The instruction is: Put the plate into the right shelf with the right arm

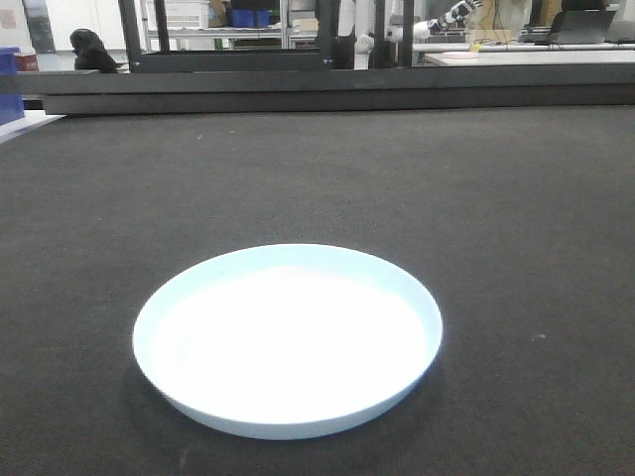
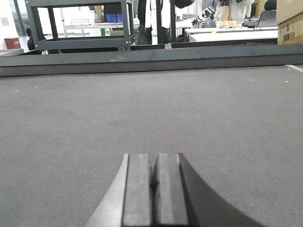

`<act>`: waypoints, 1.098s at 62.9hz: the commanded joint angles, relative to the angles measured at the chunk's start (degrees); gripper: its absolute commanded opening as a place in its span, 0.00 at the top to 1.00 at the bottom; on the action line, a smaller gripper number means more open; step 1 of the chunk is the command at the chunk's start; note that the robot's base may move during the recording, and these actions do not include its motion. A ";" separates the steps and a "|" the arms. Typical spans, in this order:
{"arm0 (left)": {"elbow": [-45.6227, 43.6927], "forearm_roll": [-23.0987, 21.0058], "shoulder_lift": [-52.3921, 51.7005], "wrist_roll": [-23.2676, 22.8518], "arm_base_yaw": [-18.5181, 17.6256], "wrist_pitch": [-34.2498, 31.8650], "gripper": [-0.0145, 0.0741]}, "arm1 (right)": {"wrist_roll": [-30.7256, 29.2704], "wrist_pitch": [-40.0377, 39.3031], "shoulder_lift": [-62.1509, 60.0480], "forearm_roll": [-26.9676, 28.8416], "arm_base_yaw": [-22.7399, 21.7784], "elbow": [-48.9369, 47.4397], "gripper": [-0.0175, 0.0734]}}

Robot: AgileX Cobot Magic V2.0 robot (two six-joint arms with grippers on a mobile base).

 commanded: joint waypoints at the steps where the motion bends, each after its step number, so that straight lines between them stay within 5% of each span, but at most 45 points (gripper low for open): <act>1: 0.59 -0.47 -0.59 -0.40 -0.11 -5.16 0.98 | -0.21 -4.92 -0.74 -0.14 -0.21 -0.80 0.75; 27: 0.59 -0.47 -0.59 -0.40 -0.11 -5.16 0.98 | -0.79 -5.35 -0.74 -0.80 -0.21 -0.80 0.75; 48: 0.59 -0.47 -0.59 -0.40 -0.11 -5.16 0.98 | -1.06 -28.61 -0.69 -0.87 -0.21 -2.25 0.75; 69: 0.59 -0.47 -0.59 -0.40 -0.11 -5.16 0.98 | -1.06 -1.93 8.07 -0.87 -0.21 -20.71 0.75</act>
